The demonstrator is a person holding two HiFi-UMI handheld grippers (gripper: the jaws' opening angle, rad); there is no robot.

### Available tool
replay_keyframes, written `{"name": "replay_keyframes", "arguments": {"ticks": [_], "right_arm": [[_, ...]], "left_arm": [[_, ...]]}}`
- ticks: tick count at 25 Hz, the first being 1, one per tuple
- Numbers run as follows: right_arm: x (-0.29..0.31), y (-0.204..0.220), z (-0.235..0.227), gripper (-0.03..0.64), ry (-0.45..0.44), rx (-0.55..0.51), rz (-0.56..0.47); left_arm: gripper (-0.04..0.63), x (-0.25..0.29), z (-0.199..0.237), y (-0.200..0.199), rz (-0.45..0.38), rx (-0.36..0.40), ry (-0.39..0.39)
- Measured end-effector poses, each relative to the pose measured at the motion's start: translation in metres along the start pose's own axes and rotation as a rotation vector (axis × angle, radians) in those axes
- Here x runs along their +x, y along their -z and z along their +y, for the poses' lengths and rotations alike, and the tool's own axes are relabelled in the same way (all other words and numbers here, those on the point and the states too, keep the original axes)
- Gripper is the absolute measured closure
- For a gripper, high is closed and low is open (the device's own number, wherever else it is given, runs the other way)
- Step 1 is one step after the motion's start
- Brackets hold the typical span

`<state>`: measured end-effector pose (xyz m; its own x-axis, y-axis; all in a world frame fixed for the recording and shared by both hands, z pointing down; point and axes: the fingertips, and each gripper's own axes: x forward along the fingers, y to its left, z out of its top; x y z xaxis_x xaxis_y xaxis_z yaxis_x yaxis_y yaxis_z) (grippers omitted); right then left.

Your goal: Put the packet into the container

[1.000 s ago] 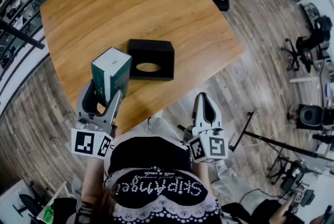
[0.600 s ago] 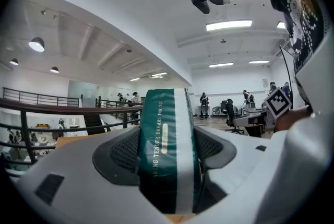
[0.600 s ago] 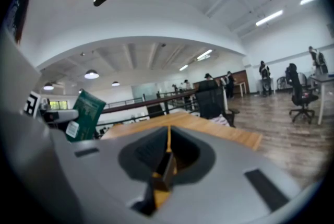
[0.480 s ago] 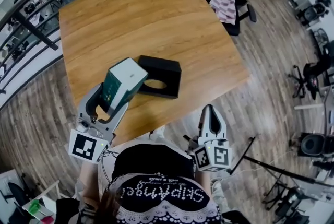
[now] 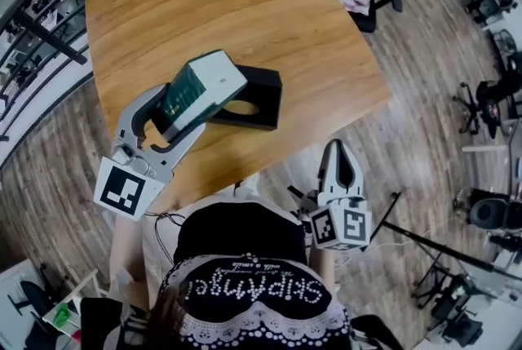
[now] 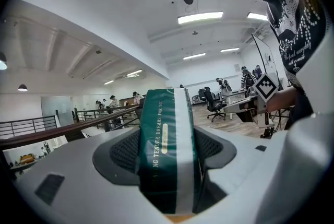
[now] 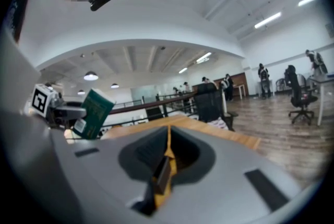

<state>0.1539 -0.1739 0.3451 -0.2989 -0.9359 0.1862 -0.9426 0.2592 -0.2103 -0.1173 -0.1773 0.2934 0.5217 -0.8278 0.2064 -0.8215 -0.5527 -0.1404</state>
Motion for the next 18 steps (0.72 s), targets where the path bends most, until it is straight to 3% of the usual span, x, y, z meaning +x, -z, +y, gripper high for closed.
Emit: {"name": "replay_keyframes", "arguments": {"ticks": [12, 18], "right_arm": [[-0.009, -0.013, -0.046, 0.578, 0.135, -0.001, -0.015], [-0.017, -0.009, -0.061, 0.578, 0.175, -0.007, -0.028]], "left_arm": [[0.25, 0.063, -0.007, -0.004, 0.072, 0.136, 0.187], [0.25, 0.083, -0.021, 0.016, 0.109, 0.18, 0.27]]}}
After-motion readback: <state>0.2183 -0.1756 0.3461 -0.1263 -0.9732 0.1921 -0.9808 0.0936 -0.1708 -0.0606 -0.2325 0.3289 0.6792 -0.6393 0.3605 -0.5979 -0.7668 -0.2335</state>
